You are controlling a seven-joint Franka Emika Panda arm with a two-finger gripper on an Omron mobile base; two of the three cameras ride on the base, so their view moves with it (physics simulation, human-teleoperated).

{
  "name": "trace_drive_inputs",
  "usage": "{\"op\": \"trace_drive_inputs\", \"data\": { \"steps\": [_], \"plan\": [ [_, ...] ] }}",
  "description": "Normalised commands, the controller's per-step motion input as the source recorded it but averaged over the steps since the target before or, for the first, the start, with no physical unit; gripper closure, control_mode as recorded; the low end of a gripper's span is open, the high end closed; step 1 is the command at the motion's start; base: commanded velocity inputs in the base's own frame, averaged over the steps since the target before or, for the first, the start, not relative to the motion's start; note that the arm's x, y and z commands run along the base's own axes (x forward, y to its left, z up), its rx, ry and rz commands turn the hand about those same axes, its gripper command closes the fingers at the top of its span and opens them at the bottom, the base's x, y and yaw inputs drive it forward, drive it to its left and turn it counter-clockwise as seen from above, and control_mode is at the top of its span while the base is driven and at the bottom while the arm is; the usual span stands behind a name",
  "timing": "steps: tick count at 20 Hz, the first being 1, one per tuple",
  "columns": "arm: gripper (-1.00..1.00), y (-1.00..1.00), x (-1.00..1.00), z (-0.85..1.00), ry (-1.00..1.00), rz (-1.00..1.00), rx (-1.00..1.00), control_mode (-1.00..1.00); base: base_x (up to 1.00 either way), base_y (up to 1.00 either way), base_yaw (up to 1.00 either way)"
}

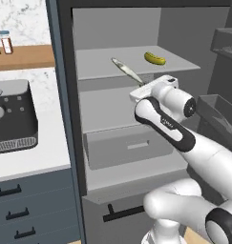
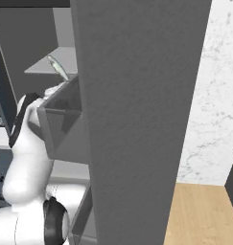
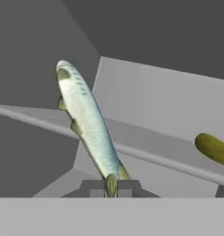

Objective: Place one cucumber and one fish in each tupperware on the nearby counter, to pack two identical lunches.

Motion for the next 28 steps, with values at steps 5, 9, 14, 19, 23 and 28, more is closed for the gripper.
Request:
{"op": "trace_drive_inputs", "data": {
  "steps": [5,9,14,19,23,28],
  "plan": [
    [1.0,-0.21,-1.0,-0.23,0.36,-0.01,-0.05,-1.0,0.0,0.0,0.0],
    [1.0,-0.13,-1.0,-0.63,0.6,-0.03,-0.12,-1.0,0.0,0.0,0.0],
    [1.0,-0.04,-0.4,-0.26,0.26,-0.01,-0.05,1.0,-0.6,0.0,-0.01],
    [1.0,0.0,0.0,0.0,0.0,0.0,0.0,1.0,-1.0,0.34,0.0],
    [1.0,0.0,0.0,0.0,0.0,0.0,0.0,1.0,-0.64,1.0,0.14],
    [1.0,0.0,0.0,0.0,0.0,0.0,0.0,1.0,-0.04,1.0,0.18]
  ]
}}
